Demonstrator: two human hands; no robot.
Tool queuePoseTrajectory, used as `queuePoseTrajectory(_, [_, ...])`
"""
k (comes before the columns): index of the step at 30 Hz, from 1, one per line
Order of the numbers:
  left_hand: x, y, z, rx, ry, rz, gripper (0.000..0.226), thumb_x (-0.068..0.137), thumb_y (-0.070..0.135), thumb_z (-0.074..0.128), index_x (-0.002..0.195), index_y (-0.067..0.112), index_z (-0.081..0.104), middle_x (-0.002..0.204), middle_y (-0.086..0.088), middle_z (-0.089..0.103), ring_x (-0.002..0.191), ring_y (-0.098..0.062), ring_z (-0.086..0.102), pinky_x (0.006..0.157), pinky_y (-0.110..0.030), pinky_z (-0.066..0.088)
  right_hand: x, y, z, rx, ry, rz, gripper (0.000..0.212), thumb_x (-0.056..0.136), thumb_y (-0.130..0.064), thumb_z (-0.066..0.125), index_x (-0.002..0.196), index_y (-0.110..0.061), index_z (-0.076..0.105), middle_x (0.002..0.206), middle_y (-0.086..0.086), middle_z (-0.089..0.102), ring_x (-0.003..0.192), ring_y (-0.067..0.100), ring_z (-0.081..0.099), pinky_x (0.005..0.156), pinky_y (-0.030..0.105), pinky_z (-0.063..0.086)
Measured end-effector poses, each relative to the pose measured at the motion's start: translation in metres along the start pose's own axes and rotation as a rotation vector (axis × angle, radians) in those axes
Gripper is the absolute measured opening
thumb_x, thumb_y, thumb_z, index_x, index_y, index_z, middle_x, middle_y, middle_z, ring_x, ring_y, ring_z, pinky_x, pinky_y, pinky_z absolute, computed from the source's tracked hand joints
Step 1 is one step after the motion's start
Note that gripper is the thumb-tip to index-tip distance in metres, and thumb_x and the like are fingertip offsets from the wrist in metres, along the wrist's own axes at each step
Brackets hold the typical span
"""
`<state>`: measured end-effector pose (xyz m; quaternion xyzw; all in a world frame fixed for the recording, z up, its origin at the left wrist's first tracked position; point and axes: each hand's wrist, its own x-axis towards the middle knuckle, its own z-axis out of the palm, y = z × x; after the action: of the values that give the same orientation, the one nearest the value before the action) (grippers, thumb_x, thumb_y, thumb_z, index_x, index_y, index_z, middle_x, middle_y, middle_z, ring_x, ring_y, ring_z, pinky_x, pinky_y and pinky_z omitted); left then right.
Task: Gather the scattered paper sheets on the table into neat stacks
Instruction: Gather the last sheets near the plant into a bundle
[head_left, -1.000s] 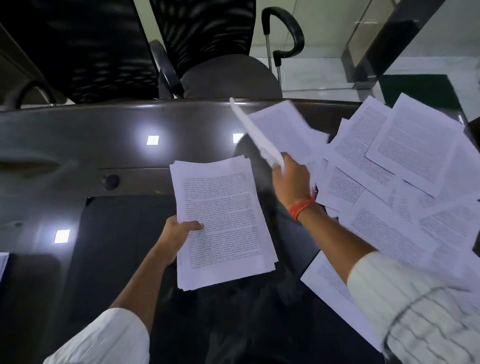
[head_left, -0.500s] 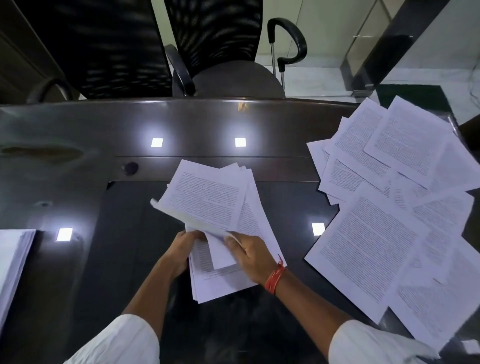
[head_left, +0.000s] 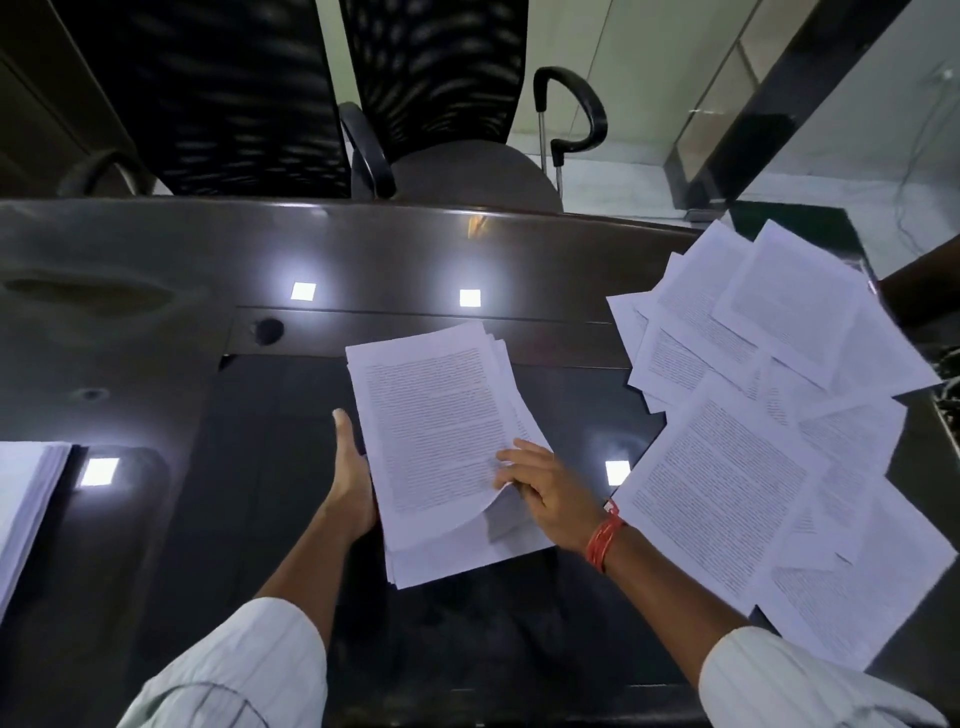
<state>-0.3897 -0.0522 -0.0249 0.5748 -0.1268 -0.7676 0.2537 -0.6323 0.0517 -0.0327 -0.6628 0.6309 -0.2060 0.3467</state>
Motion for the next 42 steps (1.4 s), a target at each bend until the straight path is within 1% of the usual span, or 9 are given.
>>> queuePoseTrajectory(6, [-0.006,-0.01,0.01,0.276,0.124,0.083,0.038,0.085,0.034,0.077,0.115,0.012,0.07,0.111,-0.008,0.075,0.096,-0.026,0.073,0.081,-0.038,0.057,0.001,0.005,-0.011,-0.031,-0.043,0.242,0.028,0.087,-0.024,0.053,0.109,-0.02,0.069,0.145,0.001,0.046,0.143,0.019,0.029,0.118,0.045,0.024])
queuePoseTrajectory(9, [-0.008,-0.018,0.016,0.242,0.18,0.117,0.032,0.084,0.023,0.08,0.112,0.012,0.07,0.105,-0.006,0.076,0.091,-0.024,0.074,0.067,-0.031,0.057,0.016,0.005,-0.016,0.16,0.138,0.445,0.062,0.075,-0.057,0.048,0.126,-0.021,0.055,0.136,-0.001,0.049,0.128,0.018,0.043,0.109,0.046,0.038])
queuePoseTrajectory(12, [-0.009,-0.019,0.022,0.22,0.163,0.15,0.026,0.085,0.019,0.079,0.108,0.013,0.07,0.101,-0.003,0.077,0.088,-0.022,0.075,0.065,-0.031,0.057,0.038,0.004,-0.016,-0.159,0.105,0.535,0.076,0.081,-0.073,0.043,0.133,-0.017,0.045,0.133,0.003,0.046,0.123,0.024,0.045,0.101,0.049,0.044])
queuePoseTrajectory(20, [-0.011,-0.011,0.021,0.366,0.106,0.248,0.025,0.086,-0.007,0.067,0.105,0.01,0.066,0.108,-0.009,0.073,0.091,-0.027,0.072,0.073,-0.039,0.058,0.024,-0.033,0.01,-0.03,0.093,0.674,0.087,0.081,-0.075,0.049,0.137,-0.009,0.04,0.138,0.01,0.039,0.129,0.03,0.04,0.102,0.049,0.043])
queuePoseTrajectory(24, [-0.031,0.007,0.024,0.424,-0.057,0.424,0.032,0.082,-0.009,0.071,0.11,0.007,0.068,0.106,-0.007,0.076,0.096,-0.028,0.073,0.082,-0.047,0.06,0.034,-0.031,-0.032,0.365,0.403,0.697,0.094,0.075,-0.055,0.076,0.145,-0.008,0.034,0.144,0.01,0.041,0.13,0.025,0.044,0.108,0.044,0.04])
queuePoseTrajectory(27, [-0.052,0.023,0.033,0.386,-0.201,0.576,0.04,0.071,0.0,0.082,0.109,0.001,0.068,0.108,-0.012,0.075,0.099,-0.032,0.072,0.079,-0.043,0.061,0.035,-0.049,-0.078,0.742,0.462,0.529,0.062,0.079,-0.017,0.081,0.131,-0.006,0.05,0.121,0.006,0.067,0.104,0.014,0.067,0.097,0.038,0.052])
queuePoseTrajectory(32, [-0.069,0.029,0.046,0.403,-0.297,0.726,0.036,0.066,-0.009,0.079,0.097,0.006,0.069,0.091,0.0,0.078,0.087,-0.019,0.075,0.071,-0.031,0.061,-0.002,-0.079,-0.108,0.592,0.653,0.298,0.034,0.075,0.003,0.078,0.103,-0.008,0.062,0.092,0.001,0.069,0.081,0.005,0.067,0.065,0.018,0.056])
queuePoseTrajectory(36, [-0.067,0.016,0.049,0.463,-0.303,0.733,0.036,0.059,0.004,0.081,0.093,0.01,0.07,0.085,0.005,0.076,0.082,-0.012,0.072,0.068,-0.028,0.058,-0.021,-0.072,-0.081,0.646,0.681,0.337,0.034,0.071,0.007,0.077,0.095,-0.015,0.065,0.09,0.007,0.072,0.084,0.015,0.071,0.069,0.03,0.059])
queuePoseTrajectory(42, [-0.073,0.018,0.056,0.523,-0.268,0.771,0.039,0.053,0.028,0.081,0.089,0.015,0.069,0.083,0.01,0.076,0.08,-0.008,0.072,0.068,-0.026,0.059,-0.028,-0.079,-0.067,0.661,0.656,0.356,0.03,0.077,0.009,0.071,0.088,-0.019,0.069,0.081,-0.01,0.071,0.075,-0.003,0.068,0.061,0.015,0.051])
